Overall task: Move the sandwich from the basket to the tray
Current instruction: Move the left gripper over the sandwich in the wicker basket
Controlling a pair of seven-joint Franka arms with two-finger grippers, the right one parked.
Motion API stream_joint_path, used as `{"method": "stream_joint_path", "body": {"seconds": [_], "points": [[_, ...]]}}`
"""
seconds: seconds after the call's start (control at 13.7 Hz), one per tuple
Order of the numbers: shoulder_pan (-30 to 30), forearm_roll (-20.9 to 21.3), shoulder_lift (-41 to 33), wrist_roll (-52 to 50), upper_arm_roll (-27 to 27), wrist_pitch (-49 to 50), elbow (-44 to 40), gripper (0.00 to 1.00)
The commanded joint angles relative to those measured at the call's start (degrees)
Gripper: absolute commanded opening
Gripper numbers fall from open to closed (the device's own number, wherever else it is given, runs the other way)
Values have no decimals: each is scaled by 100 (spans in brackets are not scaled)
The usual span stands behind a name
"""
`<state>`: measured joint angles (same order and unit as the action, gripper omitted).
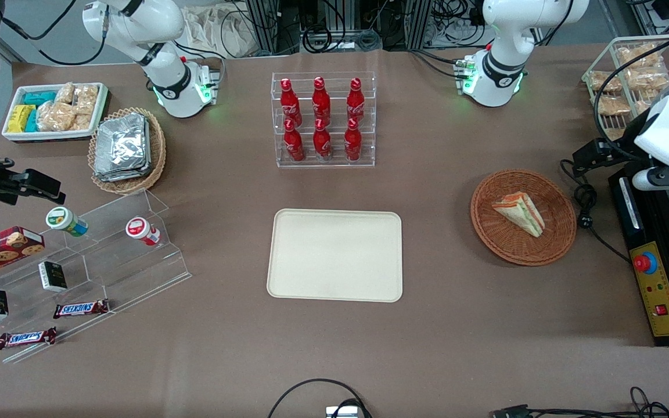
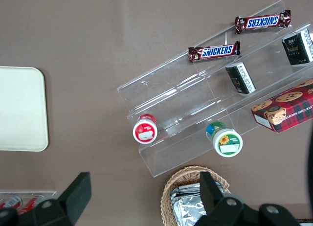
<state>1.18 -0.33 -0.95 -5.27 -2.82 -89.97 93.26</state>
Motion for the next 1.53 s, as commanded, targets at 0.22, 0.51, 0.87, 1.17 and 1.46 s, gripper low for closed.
{"method": "stream_joint_path", "body": {"seconds": [0.22, 0.51, 0.87, 1.17, 1.46], "points": [[-56, -37, 166, -26, 1, 182, -195, 100], [-83, 16, 148, -524, 28, 7, 366, 100], [-82, 68, -255, -1773, 36, -1380, 1859, 100], [-39, 394, -370, -2889, 1, -2426, 2879, 100], [-21, 639, -476, -3707, -16, -3350, 3724, 100]]}}
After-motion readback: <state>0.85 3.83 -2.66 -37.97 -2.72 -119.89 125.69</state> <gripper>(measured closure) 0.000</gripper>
